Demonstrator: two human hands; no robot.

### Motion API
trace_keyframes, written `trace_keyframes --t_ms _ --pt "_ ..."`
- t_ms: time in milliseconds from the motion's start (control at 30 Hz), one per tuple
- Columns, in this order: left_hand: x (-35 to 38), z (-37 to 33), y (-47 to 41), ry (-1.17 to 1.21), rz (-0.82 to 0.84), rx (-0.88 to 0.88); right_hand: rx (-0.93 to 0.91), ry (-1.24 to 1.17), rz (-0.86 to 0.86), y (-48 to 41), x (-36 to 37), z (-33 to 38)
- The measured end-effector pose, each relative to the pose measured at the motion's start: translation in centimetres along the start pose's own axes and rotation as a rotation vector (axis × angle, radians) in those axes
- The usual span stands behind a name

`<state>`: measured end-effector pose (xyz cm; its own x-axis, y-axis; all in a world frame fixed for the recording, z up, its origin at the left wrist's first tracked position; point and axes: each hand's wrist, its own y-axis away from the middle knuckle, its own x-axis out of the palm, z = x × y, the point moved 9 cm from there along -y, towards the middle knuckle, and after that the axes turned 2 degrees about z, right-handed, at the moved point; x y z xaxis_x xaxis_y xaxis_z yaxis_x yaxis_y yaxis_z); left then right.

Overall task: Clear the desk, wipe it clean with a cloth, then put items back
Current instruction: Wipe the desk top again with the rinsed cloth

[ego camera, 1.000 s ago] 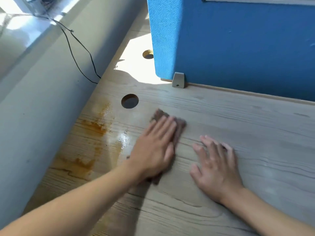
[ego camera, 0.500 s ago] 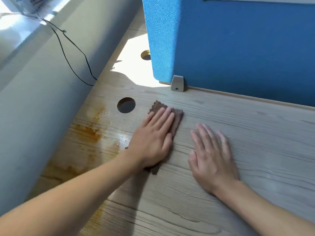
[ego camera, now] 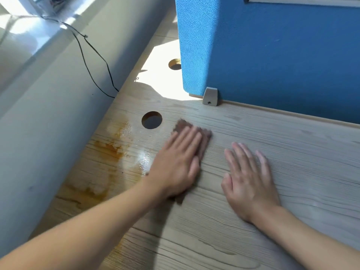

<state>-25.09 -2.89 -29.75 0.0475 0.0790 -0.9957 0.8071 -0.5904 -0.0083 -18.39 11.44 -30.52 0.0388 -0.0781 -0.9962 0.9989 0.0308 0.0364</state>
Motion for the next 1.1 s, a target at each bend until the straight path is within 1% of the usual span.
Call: trace_keyframes --t_ms 67,100,133,167,267,300,333,400,500,567,633,667,733,833,900,967,1000,1100 --pt "0.1 -3.0 4.4 0.041 0.057 0.179 0.002 0.009 -0.007 0.0 -0.4 0.2" --pt "0.2 -3.2 5.4 0.068 0.077 0.229 0.005 0.016 -0.003 -0.1 -0.6 0.5" --pt "0.3 -2.4 5.3 0.086 0.086 0.236 0.0 0.013 -0.003 -0.1 -0.8 1.1" --pt "0.2 -0.9 4.3 0.076 0.079 0.184 -0.031 0.001 -0.009 -0.1 -1.0 2.1" --pt "-0.3 5.3 -0.7 0.022 0.056 -0.129 -0.187 -0.037 0.018 0.3 -0.2 6.1" --pt "-0.2 6.6 -1.6 0.009 0.06 -0.214 -0.208 -0.039 0.034 0.5 0.2 6.8" --pt "-0.1 7.1 -1.9 0.001 0.055 -0.254 -0.207 -0.04 0.036 0.6 0.5 7.0" --pt "0.1 5.8 -0.9 -0.008 0.036 -0.209 -0.19 -0.041 0.035 0.4 0.7 6.9" --pt "-0.2 1.2 4.5 0.013 0.035 -0.005 -0.187 -0.056 0.042 0.6 0.7 6.7" --pt "0.0 -0.6 7.6 0.032 0.06 0.088 -0.195 -0.079 0.031 0.7 0.5 6.9" --pt "0.0 0.1 7.5 0.053 0.077 0.141 -0.202 -0.1 0.017 0.6 0.3 7.0" --pt "0.2 1.0 6.5 0.052 0.091 0.14 -0.204 -0.102 0.009 0.5 0.2 7.0" --pt "0.1 3.6 3.3 0.029 0.087 0.071 -0.203 -0.093 0.005 0.5 0.3 6.9" --pt "-0.2 8.1 -0.4 -0.007 0.073 -0.189 -0.191 -0.067 0.031 0.5 0.7 6.8" --pt "-0.2 7.7 -0.3 0.004 0.057 -0.229 -0.19 -0.069 0.029 0.4 0.7 6.8" --pt "-0.4 5.2 2.6 0.007 0.046 -0.14 -0.197 -0.065 0.031 0.4 0.8 7.0" --pt "-0.6 3.5 4.7 0.011 0.045 -0.063 -0.198 -0.062 0.034 0.4 0.8 7.0" --pt "-0.3 -0.9 10.8 0.057 0.115 0.186 -0.194 -0.052 0.028 0.5 0.8 6.8"
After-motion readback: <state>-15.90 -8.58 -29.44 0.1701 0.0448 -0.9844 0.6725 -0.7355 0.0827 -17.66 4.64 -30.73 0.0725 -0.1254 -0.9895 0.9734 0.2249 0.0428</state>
